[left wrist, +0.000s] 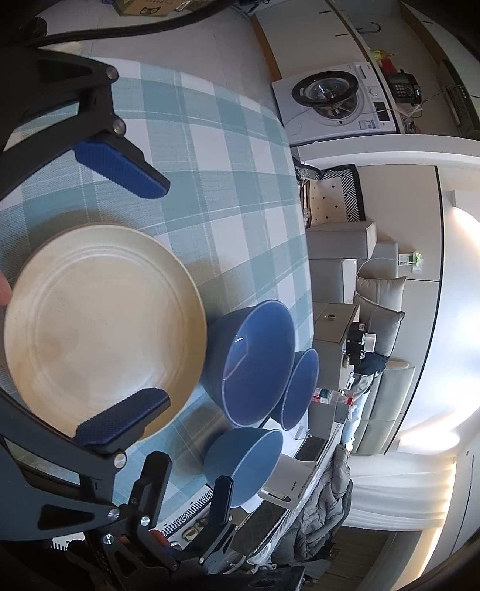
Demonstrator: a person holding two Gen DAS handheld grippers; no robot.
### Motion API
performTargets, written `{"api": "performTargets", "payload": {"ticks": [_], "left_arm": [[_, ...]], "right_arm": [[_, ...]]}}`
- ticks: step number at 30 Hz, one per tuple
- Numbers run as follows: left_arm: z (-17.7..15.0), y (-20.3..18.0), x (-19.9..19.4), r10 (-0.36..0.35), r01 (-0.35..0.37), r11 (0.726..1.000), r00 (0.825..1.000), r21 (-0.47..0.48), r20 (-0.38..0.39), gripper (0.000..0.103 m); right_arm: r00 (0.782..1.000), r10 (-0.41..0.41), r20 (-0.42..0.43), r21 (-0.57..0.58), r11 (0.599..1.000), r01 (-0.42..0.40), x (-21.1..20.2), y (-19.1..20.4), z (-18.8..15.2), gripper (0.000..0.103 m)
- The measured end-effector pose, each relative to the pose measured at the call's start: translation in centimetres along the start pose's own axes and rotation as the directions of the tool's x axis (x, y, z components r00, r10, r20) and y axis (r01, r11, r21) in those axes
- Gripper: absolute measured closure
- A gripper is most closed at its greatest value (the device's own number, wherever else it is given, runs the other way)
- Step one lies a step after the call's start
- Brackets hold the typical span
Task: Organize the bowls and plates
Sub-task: 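Pull both grippers back from the plate stack and raise them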
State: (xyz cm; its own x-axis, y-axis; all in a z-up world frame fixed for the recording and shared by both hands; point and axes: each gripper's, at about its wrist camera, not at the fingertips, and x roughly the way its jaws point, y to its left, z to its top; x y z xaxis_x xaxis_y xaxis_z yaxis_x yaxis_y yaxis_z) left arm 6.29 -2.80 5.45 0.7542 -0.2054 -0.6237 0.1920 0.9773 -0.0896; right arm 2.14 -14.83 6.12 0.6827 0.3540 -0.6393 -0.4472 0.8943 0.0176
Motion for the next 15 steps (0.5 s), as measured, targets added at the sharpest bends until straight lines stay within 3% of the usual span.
{"api": "performTargets", "payload": {"ticks": [7,15], "left_arm": [[2.0,-0.3,-0.1,-0.044,0.045,0.999,0.998,-0.028,0.049,0.0],[4.0,-1.2,0.4,-0.058,0.06,0.998,0.996,-0.027,0.074,0.0]], "right_arm": [[0.998,-0.032,0.047,0.011,0.999,0.031,-1.9,-1.9,1.2,0.001],[0.994,-0.007,0.106,0.036,0.999,0.004,-3.9,-4.1,2.4,0.001]]}}
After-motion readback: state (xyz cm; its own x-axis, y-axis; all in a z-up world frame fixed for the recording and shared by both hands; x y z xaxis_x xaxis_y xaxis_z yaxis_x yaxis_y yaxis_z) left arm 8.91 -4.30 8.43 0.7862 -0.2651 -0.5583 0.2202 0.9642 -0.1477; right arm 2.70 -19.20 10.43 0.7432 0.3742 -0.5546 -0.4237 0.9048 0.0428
